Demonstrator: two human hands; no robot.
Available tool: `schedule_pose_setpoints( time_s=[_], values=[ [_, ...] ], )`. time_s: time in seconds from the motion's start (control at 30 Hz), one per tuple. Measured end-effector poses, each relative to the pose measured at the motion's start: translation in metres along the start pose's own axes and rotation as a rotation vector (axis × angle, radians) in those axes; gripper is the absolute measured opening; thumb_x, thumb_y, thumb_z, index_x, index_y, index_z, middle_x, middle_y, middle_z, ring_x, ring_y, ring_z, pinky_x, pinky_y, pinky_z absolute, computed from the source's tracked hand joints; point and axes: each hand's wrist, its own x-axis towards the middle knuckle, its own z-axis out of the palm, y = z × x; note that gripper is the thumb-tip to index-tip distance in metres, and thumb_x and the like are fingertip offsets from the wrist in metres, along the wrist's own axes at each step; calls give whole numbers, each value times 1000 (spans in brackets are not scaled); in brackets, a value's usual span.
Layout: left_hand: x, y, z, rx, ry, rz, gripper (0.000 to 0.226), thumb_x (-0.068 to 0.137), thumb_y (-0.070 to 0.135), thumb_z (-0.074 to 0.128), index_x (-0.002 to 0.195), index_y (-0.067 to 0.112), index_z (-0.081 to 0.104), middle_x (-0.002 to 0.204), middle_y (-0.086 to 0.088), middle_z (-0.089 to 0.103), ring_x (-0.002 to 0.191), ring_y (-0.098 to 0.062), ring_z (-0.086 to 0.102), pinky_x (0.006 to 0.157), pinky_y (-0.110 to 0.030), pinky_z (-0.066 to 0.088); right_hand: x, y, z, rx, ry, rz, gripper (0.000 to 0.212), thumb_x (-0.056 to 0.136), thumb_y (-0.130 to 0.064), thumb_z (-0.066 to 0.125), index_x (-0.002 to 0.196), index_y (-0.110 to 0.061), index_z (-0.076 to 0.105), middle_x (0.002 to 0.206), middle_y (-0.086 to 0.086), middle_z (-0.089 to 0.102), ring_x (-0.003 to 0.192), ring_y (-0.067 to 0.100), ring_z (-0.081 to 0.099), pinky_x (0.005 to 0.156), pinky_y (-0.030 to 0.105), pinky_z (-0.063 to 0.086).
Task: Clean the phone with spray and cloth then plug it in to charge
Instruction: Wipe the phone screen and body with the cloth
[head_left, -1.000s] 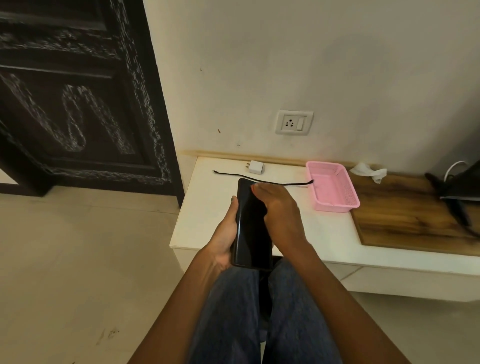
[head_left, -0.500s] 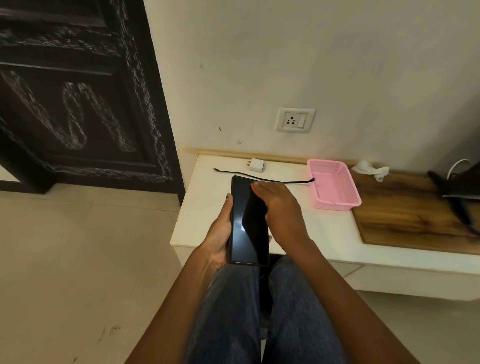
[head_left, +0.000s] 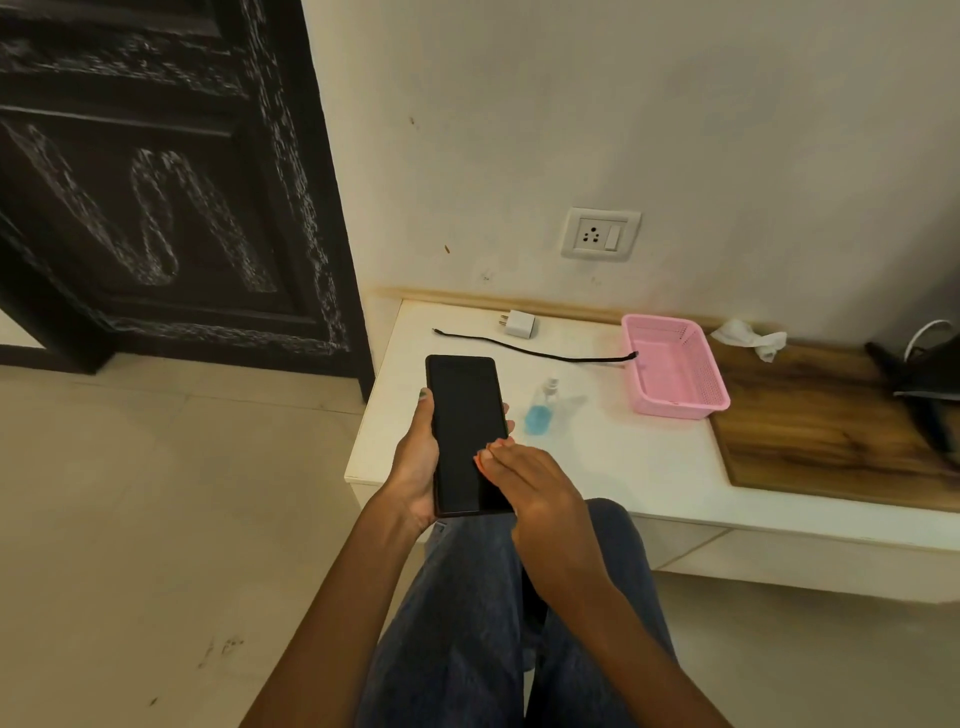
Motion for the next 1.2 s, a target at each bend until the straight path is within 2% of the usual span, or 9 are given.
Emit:
schedule_pose_setpoints(
  time_s=[0.2,0.33,0.47,0.67,0.73,0.83,0.97,1.07,1.2],
  values=[
    [3,1,0,-131,14,45,74,90,68,28,100,13,75,107,-16,71,88,-28,70,76,-42,58,-20,0,1,-7,5,-33,44,59,16,75,101,2,71,103,14,71,97,30,68,84,43,52],
    [2,1,2,-182,76,50,72,88,69,31,101,12,74,107,-15,72,88,-28,71,74,-42,59,-22,-5,0,10,4,-7,54,49,16,85,99,1,71,100,12,72,95,27,69,85,40,51],
    [1,4,9,-210,137,65,71,87,69,35,111,11,67,109,-15,71,93,-28,70,85,-45,55,-14,-19,3,71,62,-24,52,52,23,76,100,2,71,100,12,72,96,27,67,89,39,49],
    [-1,2,14,-222,152,26,73,88,68,36,125,9,58,122,-16,64,108,-30,62,105,-51,41,-8,-35,5,85,68,-122,26,71,2,67,97,1,72,99,12,72,95,25,69,86,33,51],
    [-2,2,15,-272,112,20,74,88,68,34,123,7,60,116,-16,66,100,-29,65,103,-49,44,-6,-29,0,69,55,-141,28,73,5,62,98,0,72,101,10,72,97,24,68,89,31,50],
    [-2,4,16,-323,80,17,74,88,68,34,110,7,69,110,-16,70,93,-29,69,95,-48,49,-7,-14,-5,33,41,-116,39,65,14,73,101,0,71,102,12,72,98,26,67,93,34,46],
    [-4,7,15,-321,55,30,71,87,69,35,105,10,70,105,-15,72,88,-29,70,80,-45,56,-12,4,-12,21,11,-12,47,59,14,80,103,3,68,103,15,71,97,29,67,99,24,40],
    [-5,5,17,-342,39,30,72,87,69,35,109,9,66,100,-16,71,85,-28,69,81,-45,54,-15,-4,-9,20,1,-41,49,56,14,82,101,2,70,103,14,71,97,28,68,88,40,50],
    [-8,6,21,-380,29,43,71,85,70,39,108,8,63,88,-15,70,81,-26,64,85,-45,49,-9,-15,-5,78,-5,-73,48,57,18,76,102,3,70,104,15,71,98,29,67,86,39,50]
  ],
)
